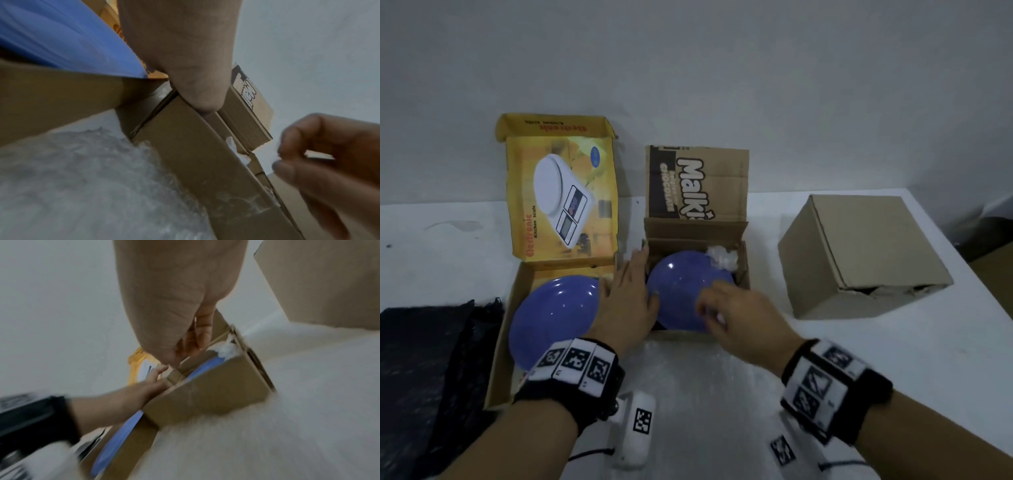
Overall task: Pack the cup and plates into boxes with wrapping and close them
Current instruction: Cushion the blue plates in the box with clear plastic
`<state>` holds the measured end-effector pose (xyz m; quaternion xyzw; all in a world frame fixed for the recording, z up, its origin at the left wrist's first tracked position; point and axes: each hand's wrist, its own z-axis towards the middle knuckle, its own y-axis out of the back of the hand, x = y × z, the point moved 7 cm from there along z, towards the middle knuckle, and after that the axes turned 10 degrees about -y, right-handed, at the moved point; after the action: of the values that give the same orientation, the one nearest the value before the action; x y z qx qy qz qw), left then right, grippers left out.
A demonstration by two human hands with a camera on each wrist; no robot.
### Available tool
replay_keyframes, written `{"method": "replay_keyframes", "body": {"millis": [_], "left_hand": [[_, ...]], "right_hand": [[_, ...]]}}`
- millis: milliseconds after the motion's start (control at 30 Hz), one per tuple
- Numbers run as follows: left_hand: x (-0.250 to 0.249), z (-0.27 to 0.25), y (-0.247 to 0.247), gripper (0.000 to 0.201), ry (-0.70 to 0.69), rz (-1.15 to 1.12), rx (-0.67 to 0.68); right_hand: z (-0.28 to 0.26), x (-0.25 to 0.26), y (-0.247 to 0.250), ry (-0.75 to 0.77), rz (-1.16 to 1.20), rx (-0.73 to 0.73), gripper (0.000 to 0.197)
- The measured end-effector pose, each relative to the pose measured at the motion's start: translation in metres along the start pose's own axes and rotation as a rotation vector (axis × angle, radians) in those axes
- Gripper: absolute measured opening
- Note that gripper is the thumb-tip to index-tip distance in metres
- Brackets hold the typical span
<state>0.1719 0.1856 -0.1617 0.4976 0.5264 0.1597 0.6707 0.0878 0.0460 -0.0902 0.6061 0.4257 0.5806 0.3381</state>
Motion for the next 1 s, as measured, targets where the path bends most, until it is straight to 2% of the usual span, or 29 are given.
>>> {"method": "replay_keyframes", "body": {"millis": [33, 67, 133, 167, 200, 300, 367, 500, 567, 733, 767, 800, 867, 900, 933, 1000], "left_hand": [[0.001, -0.003, 0.001, 0.072, 0.001, -0.031, -0.015], [0.002, -0.007, 0.003, 0.068, 0.008, -0.042, -0.019], [0.003, -0.012, 0.002, 0.062, 0.02, -0.036, -0.011], [0.002, -0.014, 0.003, 0.06, 0.022, -0.036, -0.009], [0.001, -0.014, 0.003, 0.06, 0.022, -0.041, -0.01], [0.0, -0.015, 0.002, 0.059, 0.028, -0.065, -0.024], [0.0, -0.015, 0.002, 0.06, 0.033, -0.07, -0.037], [0.003, -0.014, 0.0, 0.063, 0.047, -0.07, -0.025], [0.004, -0.014, 0.001, 0.064, 0.054, -0.083, -0.037], [0.006, -0.013, -0.001, 0.062, 0.06, -0.074, -0.047], [0.007, -0.013, -0.002, 0.061, 0.067, -0.075, -0.045], [0.008, -0.012, -0.002, 0.061, 0.075, -0.074, -0.043], [0.006, -0.013, -0.002, 0.059, 0.082, -0.072, -0.044], [0.005, -0.013, -0.001, 0.059, 0.082, -0.071, -0.044], [0.005, -0.014, -0.001, 0.059, 0.083, -0.07, -0.043], [0.004, -0.014, 0.0, 0.058, 0.083, -0.072, -0.042]], "right_hand": [[-0.017, 0.009, -0.012, 0.073, -0.005, 0.066, 0.01], [-0.032, 0.012, -0.028, 0.113, -0.021, 0.159, 0.015], [-0.054, 0.004, -0.063, 0.106, -0.095, 0.358, 0.042], [-0.061, -0.001, -0.075, 0.09, -0.133, 0.421, 0.051], [-0.065, -0.003, -0.079, 0.081, -0.14, 0.426, 0.051], [-0.068, -0.001, -0.07, 0.119, -0.081, 0.274, 0.021], [-0.068, 0.0, -0.058, 0.097, -0.008, 0.203, 0.01], [-0.061, -0.012, -0.034, -0.014, 0.093, 0.082, 0.026], [-0.057, -0.02, -0.018, -0.076, 0.169, -0.023, 0.024], [-0.042, -0.05, 0.024, -0.277, 0.441, -0.305, 0.038], [-0.039, -0.052, 0.029, -0.301, 0.46, -0.302, 0.037], [-0.035, -0.052, 0.03, -0.331, 0.44, -0.266, 0.046], [-0.028, -0.057, 0.021, -0.413, 0.326, -0.129, 0.077], [-0.026, -0.057, 0.017, -0.451, 0.264, -0.07, 0.079], [-0.023, -0.058, 0.013, -0.468, 0.197, -0.036, 0.072], [-0.017, -0.056, 0.011, -0.447, -0.037, -0.015, 0.04]]}}
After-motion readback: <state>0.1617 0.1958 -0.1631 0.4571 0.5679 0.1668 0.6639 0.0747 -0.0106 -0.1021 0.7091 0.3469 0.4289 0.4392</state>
